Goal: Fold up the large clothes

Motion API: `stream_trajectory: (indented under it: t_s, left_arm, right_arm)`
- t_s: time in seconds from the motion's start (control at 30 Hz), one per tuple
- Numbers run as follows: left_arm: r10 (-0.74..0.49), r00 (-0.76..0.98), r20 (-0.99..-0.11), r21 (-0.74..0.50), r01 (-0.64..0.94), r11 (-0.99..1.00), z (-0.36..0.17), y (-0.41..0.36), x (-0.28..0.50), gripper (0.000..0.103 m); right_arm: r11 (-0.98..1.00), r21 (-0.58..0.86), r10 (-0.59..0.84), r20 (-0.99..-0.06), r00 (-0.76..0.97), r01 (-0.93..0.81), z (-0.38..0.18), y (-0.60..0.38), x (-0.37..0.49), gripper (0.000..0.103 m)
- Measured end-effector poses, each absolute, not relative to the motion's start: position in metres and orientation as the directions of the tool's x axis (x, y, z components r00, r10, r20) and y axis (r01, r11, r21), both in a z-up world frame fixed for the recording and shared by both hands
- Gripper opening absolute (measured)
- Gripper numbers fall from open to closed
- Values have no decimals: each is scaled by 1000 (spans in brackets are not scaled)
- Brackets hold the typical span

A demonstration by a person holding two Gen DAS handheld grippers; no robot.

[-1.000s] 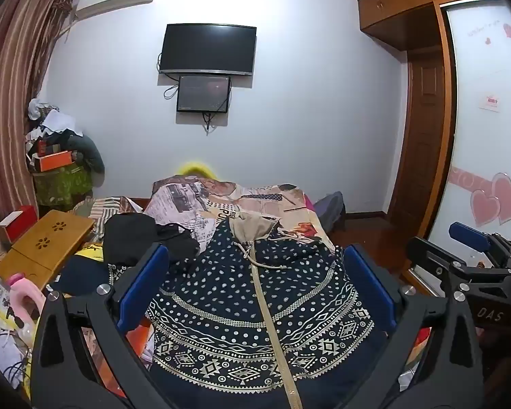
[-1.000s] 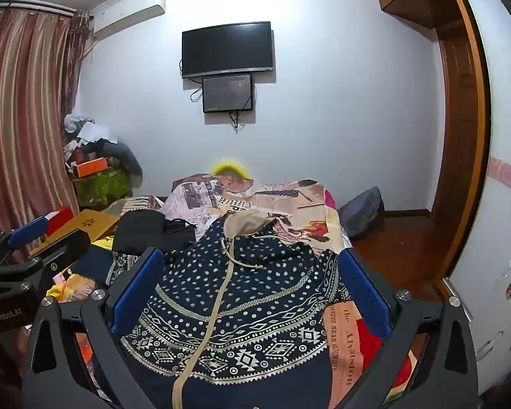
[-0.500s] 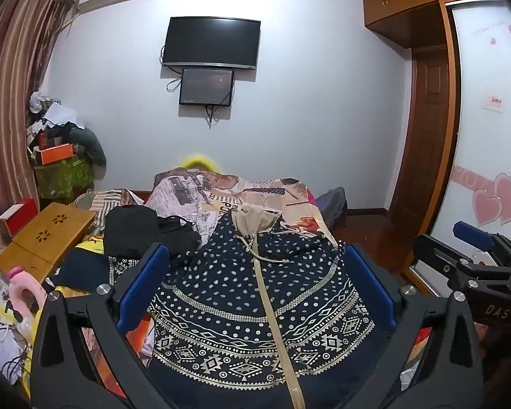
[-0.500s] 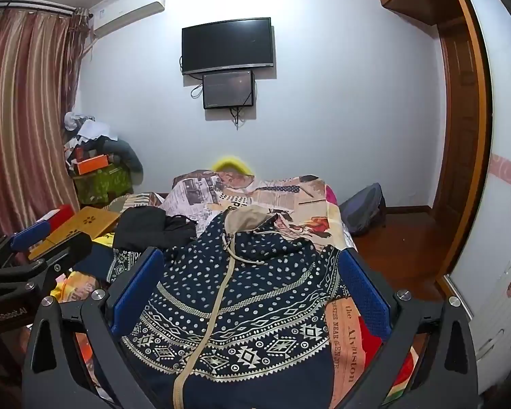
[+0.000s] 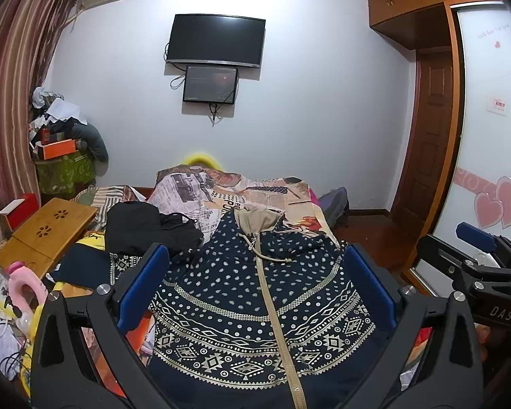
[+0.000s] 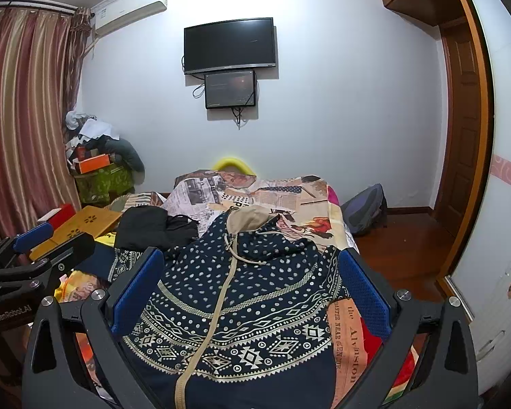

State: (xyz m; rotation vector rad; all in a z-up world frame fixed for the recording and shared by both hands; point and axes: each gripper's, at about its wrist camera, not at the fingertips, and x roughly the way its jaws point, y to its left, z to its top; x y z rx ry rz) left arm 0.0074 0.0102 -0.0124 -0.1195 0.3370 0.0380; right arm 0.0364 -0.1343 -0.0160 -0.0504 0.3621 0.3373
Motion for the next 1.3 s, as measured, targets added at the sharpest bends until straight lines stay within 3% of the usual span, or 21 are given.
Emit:
stream_trajectory:
  t_s: [1.3]
  left_arm:
    - [23,945,-326,-121,-66,991,-10,14,6,103]
  right_arm:
    - [942,18,320,-355,878,-336,-12,-130,34,102]
